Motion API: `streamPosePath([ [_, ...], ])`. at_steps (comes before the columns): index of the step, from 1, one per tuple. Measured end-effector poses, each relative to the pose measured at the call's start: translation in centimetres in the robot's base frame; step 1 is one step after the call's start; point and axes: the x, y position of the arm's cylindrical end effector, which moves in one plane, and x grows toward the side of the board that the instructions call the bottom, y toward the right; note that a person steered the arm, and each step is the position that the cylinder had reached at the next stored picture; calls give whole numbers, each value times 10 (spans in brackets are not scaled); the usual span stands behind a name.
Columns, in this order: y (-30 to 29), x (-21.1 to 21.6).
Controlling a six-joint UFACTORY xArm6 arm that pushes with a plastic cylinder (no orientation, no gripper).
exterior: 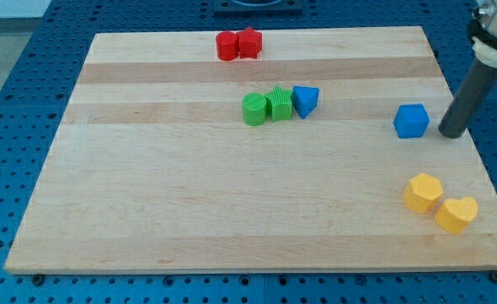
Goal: Slide the blue cube towards left
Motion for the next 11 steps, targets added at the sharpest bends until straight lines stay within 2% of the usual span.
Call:
streamPosePath([
  [3, -60, 5],
  [6, -71, 0],
  [11, -96, -41],
])
